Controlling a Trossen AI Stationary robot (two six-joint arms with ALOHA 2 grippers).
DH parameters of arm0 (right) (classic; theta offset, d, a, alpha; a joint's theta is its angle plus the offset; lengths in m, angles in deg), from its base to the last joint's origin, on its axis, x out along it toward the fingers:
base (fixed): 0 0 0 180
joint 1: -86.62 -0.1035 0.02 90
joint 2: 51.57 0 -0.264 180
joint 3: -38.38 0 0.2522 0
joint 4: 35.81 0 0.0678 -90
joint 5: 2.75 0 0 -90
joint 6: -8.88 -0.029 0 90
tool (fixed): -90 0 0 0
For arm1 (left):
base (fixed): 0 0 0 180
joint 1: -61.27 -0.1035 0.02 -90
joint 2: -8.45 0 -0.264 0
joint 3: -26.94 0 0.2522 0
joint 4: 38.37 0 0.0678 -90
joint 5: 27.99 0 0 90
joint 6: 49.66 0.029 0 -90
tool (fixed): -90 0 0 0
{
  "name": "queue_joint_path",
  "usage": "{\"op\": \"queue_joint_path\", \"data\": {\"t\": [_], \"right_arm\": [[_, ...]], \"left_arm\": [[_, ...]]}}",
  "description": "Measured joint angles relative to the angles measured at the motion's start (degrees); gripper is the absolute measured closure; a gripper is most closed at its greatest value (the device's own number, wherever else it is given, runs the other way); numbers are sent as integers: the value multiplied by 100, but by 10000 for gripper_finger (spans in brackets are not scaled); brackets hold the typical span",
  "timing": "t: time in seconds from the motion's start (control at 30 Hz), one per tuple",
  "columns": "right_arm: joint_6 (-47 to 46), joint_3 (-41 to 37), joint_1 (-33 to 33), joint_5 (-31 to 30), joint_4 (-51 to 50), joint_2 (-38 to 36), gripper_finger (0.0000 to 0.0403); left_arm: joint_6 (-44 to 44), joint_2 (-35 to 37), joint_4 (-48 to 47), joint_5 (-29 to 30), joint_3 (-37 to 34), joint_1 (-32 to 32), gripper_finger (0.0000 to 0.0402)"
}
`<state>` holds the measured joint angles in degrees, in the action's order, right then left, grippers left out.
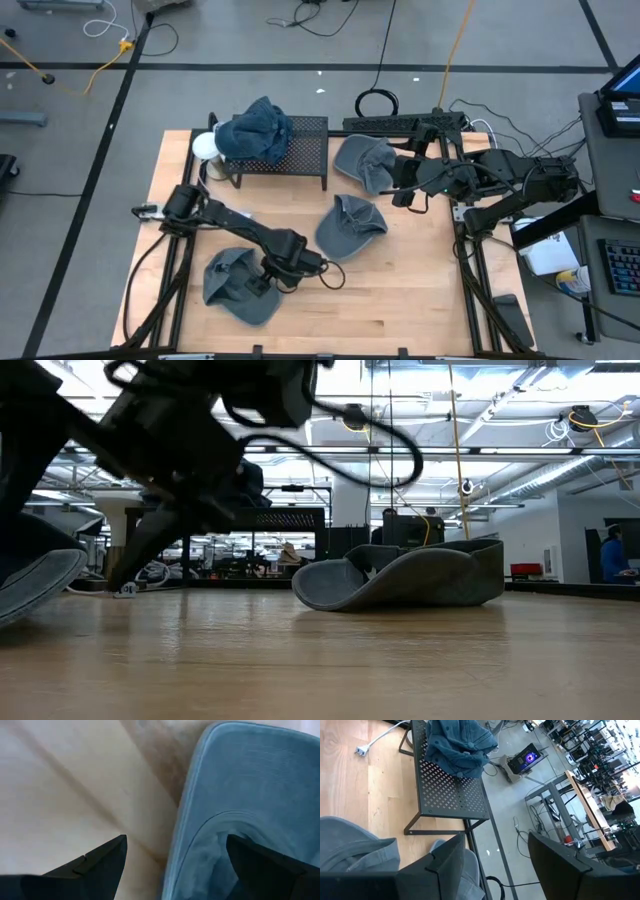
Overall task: Pick & Place hat
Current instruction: Put the bottom left gray cap on the shelf
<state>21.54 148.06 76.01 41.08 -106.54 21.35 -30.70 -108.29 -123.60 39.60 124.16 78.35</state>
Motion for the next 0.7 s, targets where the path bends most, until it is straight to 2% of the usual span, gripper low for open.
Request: {"op": "queue_joint_path", "data": {"t": [0.1, 0.2, 0.37, 0.6, 0.63, 0.7], "right_arm": [[0, 0, 0, 0, -87, 0, 190], [-1, 0, 0, 2, -206, 0, 190], [-2, 0, 0, 0, -245, 0, 191], [-2, 0, 0, -7, -247, 0, 192], [-2, 0, 0, -9, -249, 0, 193], [-2, 0, 0, -27, -249, -2, 195]], "left_arm": [[13, -100, 13, -376, 0, 12, 61], [25, -106, 98, -486, 0, 33, 94], [9, -104, 138, -423, 0, 31, 191], [-514, -80, 26, 297, 2, 42, 361], [-614, -47, -28, 296, 7, 42, 379], [-845, 74, -127, 349, 11, 42, 387]]}}
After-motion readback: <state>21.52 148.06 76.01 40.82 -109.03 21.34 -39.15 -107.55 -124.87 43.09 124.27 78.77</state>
